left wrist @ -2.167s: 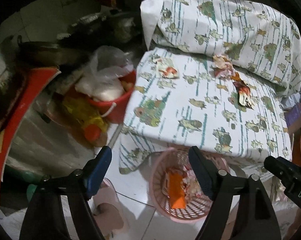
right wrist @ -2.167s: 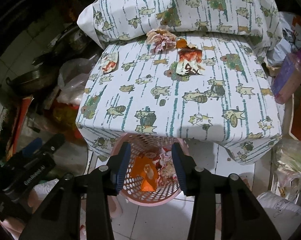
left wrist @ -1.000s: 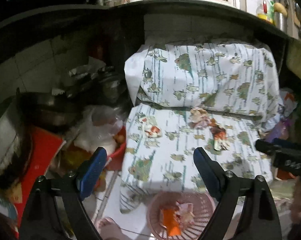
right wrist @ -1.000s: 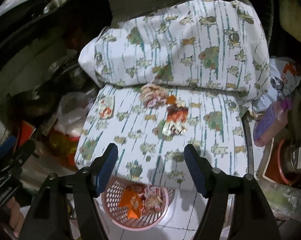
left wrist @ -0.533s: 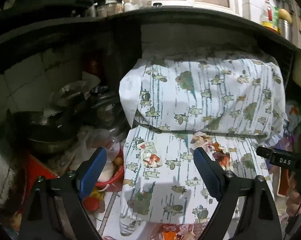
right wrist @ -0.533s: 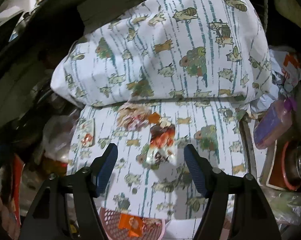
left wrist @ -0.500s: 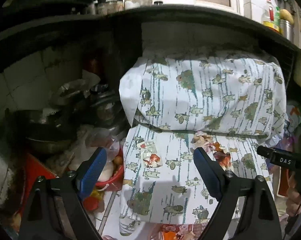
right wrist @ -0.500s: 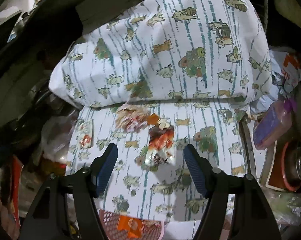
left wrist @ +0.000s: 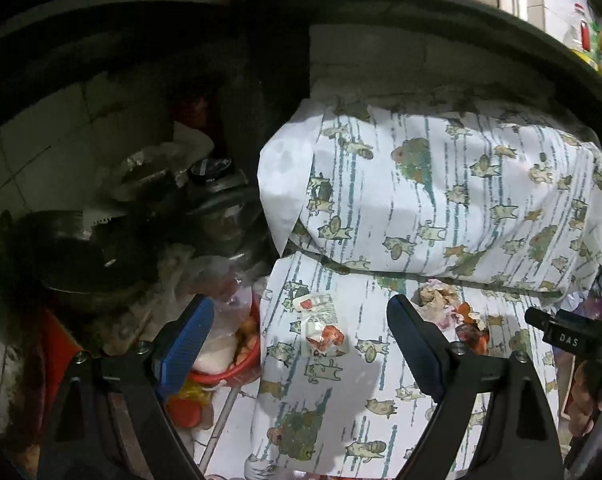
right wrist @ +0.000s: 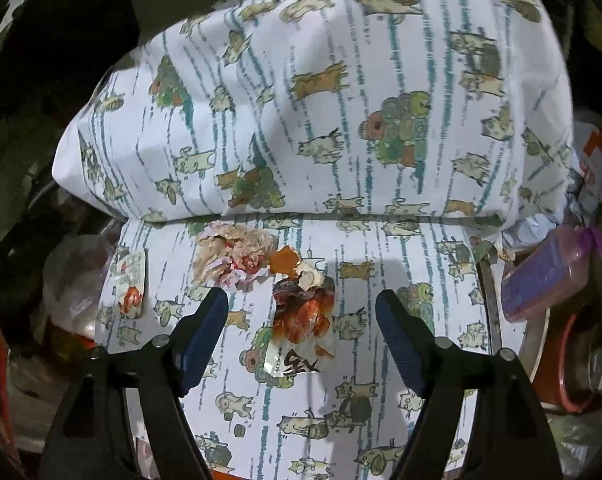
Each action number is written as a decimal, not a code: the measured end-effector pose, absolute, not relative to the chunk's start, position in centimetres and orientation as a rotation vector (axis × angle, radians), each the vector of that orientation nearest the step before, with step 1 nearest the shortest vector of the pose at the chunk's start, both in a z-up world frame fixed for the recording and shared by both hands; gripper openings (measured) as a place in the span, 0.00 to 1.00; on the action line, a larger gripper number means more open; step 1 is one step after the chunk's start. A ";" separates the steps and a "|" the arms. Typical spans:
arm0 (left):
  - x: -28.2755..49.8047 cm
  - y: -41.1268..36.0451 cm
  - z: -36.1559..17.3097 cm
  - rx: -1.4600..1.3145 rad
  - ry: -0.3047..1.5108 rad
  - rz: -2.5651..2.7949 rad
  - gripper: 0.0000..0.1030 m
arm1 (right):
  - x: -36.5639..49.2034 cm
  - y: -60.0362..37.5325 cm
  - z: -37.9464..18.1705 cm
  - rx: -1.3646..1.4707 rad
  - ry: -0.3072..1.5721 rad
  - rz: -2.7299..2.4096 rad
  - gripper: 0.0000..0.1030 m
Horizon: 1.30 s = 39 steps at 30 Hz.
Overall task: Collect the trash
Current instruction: 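Move the left tool toward the white paper packet while the right tool approaches the food scraps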
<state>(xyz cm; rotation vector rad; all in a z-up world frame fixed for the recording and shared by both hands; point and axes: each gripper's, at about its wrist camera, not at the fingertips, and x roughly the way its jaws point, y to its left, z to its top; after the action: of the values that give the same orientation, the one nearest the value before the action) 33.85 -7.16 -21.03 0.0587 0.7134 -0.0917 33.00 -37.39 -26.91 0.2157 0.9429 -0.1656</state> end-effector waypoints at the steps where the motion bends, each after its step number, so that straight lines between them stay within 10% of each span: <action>1: 34.2 -7.3 -21.4 0.065 0.722 -0.089 0.87 | 33.2 -37.2 -26.9 0.192 0.953 -0.162 0.75; 39: 43.1 -6.0 -32.3 0.160 1.069 0.000 0.87 | 37.5 -35.8 -38.8 0.290 1.320 -0.169 0.83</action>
<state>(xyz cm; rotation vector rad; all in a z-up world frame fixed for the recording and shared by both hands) 43.07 -6.05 -32.31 0.1603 1.0687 0.0004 37.55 -35.75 -38.79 0.2899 1.3200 -0.1695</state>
